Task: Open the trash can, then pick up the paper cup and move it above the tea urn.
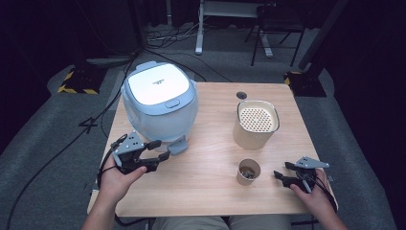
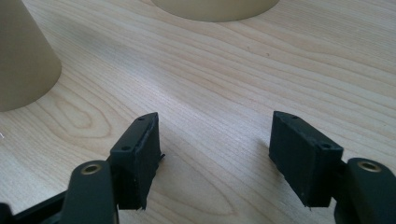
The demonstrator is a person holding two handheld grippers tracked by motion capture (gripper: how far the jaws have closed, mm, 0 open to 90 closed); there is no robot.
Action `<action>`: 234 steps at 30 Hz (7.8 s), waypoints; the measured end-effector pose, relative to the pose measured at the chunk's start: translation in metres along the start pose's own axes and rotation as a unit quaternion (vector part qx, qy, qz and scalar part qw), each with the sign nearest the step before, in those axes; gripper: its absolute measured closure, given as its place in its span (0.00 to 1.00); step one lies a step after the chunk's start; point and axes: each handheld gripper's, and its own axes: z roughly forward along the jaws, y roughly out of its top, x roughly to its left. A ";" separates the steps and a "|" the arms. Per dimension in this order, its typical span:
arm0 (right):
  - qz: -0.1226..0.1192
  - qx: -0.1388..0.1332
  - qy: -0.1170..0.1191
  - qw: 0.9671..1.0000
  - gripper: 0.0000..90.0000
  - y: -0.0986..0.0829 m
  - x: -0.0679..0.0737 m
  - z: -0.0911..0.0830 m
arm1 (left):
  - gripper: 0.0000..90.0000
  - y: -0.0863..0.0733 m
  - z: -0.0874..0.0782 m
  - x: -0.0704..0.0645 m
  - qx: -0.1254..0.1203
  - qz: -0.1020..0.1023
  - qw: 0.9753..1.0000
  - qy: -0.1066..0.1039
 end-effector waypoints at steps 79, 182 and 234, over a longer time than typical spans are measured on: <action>-0.013 0.000 0.005 1.000 0.40 -0.003 0.003 -0.004 | 0.49 0.100 0.014 -0.015 -0.026 0.061 0.998 -0.007; -0.096 -0.109 0.091 0.985 0.32 0.176 0.016 -0.034 | 0.26 -0.075 0.121 -0.011 0.158 0.028 0.986 0.036; -0.393 0.003 -0.182 0.901 0.33 0.227 -0.015 0.012 | 0.26 -0.076 0.121 -0.012 0.157 0.028 0.986 0.041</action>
